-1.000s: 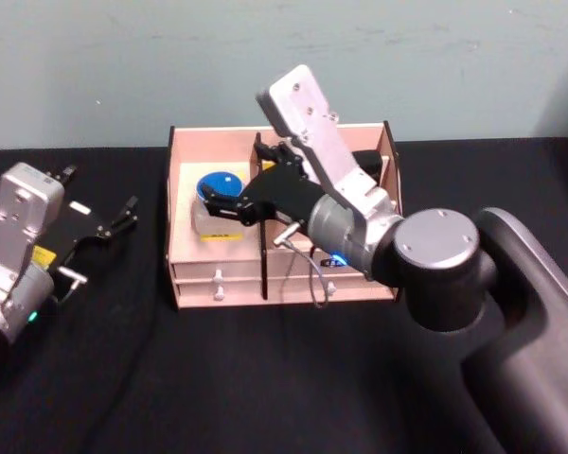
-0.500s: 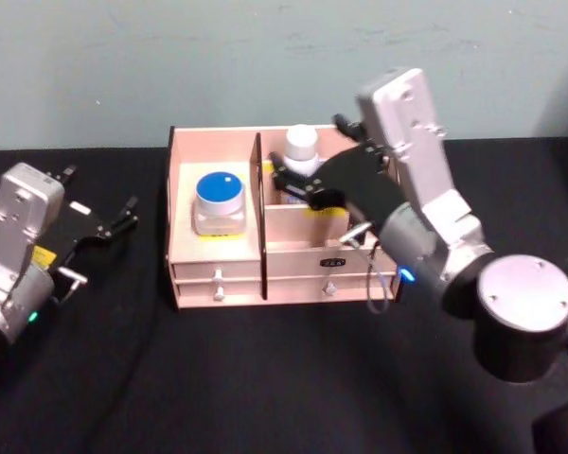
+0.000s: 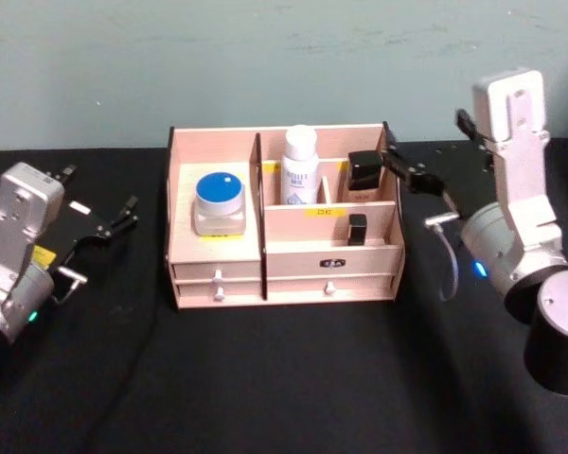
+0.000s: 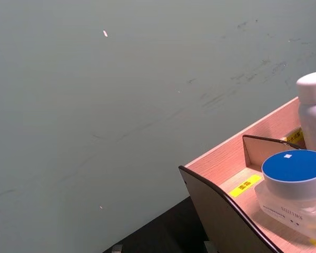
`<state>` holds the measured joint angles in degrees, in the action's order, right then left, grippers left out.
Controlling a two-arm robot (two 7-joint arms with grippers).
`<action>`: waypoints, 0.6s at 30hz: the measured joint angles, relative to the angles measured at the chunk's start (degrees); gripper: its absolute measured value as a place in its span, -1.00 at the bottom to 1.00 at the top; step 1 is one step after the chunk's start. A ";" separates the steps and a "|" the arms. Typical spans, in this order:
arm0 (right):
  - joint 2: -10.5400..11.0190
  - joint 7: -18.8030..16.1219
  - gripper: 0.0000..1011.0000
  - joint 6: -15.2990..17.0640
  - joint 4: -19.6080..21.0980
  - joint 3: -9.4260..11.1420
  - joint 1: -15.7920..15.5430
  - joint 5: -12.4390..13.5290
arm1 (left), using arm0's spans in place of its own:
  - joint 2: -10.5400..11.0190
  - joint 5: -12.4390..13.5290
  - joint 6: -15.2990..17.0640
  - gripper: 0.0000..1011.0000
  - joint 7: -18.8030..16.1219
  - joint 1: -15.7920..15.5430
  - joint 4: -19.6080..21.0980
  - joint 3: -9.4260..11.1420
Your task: Pick up the facial cleanser and watermelon frost from the table and place them into the tiered storage box.
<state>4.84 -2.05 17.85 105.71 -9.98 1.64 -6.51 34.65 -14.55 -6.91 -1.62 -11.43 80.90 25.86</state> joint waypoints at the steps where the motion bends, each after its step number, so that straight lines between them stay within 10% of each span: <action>1: -0.25 0.50 0.98 0.00 -0.77 0.83 -0.01 -0.27 | 0.00 0.00 0.00 0.98 0.00 0.00 0.00 0.00; 18: -1.91 1.83 0.98 0.31 -6.77 4.09 -0.44 -3.18 | 0.00 0.00 0.00 0.98 0.00 0.00 0.00 0.00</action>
<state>2.94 -0.22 18.17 98.94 -5.89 1.20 -9.70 34.65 -14.55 -6.91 -1.62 -11.43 80.90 25.86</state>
